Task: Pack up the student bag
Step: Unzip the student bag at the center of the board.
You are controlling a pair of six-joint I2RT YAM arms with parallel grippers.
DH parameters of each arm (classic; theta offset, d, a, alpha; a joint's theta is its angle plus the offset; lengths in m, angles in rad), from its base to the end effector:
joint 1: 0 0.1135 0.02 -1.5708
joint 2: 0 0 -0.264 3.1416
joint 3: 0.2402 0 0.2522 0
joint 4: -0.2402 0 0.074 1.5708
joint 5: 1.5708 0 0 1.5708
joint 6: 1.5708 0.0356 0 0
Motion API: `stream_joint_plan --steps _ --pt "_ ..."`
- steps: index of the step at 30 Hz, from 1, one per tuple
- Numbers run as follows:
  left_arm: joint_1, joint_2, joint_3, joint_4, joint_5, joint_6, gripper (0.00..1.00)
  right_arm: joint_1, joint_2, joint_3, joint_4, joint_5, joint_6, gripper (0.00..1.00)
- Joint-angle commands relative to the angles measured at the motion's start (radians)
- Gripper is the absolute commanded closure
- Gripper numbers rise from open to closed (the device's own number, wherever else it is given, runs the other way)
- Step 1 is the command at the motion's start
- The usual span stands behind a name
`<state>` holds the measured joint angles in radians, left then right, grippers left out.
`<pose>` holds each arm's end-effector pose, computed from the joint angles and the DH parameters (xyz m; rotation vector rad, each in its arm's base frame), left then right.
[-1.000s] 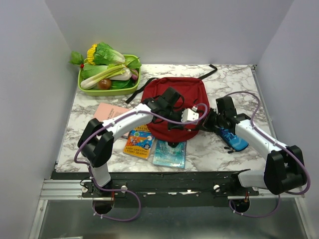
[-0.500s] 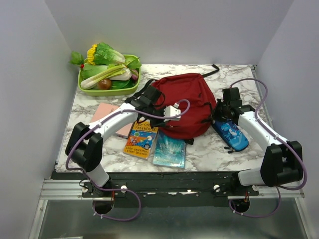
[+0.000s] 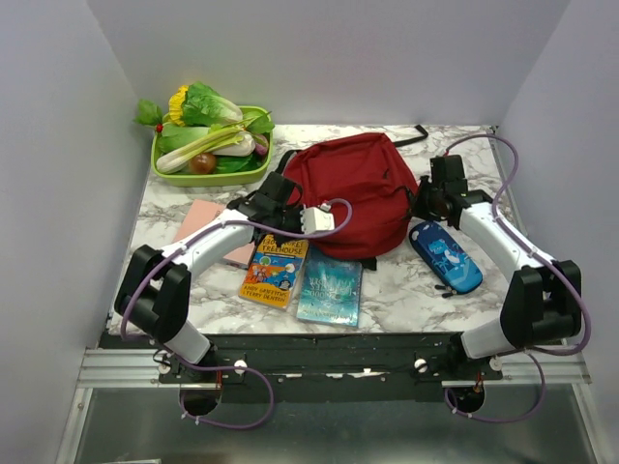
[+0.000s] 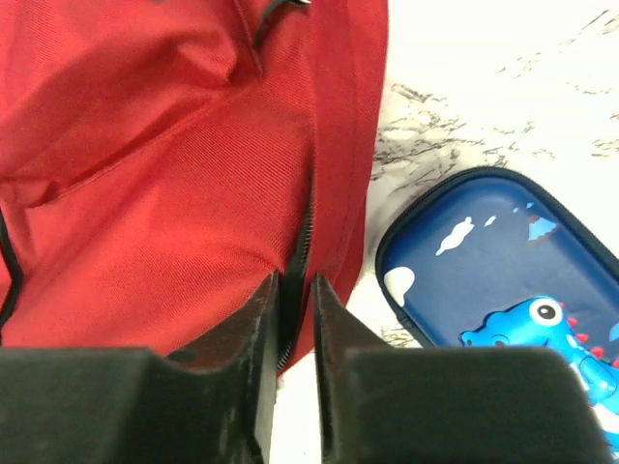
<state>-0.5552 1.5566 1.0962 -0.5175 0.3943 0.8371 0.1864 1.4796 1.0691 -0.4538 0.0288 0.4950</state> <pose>0.2665 -0.1814 0.2338 1.7046 1.8039 -0.3836 0.3104 0.0575 0.2503 0.3899 2.4219 0.2689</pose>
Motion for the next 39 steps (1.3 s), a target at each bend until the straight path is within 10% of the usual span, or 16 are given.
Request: stream_joint_plan --steps 1,5,14,26,33,39 --pt "0.041 0.028 0.045 -0.012 -0.115 -0.038 1.00 -0.016 -0.087 -0.007 0.027 0.042 -0.029 0.63" --pt "0.038 0.071 0.131 -0.039 -0.013 -0.107 1.00 0.030 -0.148 -0.006 -0.008 -0.052 0.011 0.39" --pt "0.014 0.115 0.214 -0.081 0.118 -0.119 1.00 0.182 -0.121 -0.040 0.020 -0.371 0.178 0.21" --pt "0.015 0.112 0.189 -0.108 0.043 -0.092 1.00 0.335 -0.045 -0.112 0.056 -0.227 0.019 0.31" --pt "0.023 0.135 0.241 -0.105 0.015 -0.154 0.58 0.335 -0.097 -0.215 0.086 -0.178 -0.009 0.39" --pt "0.014 0.203 0.474 -0.110 0.184 -0.328 0.55 0.335 -0.290 -0.224 0.155 -0.142 -0.065 0.43"
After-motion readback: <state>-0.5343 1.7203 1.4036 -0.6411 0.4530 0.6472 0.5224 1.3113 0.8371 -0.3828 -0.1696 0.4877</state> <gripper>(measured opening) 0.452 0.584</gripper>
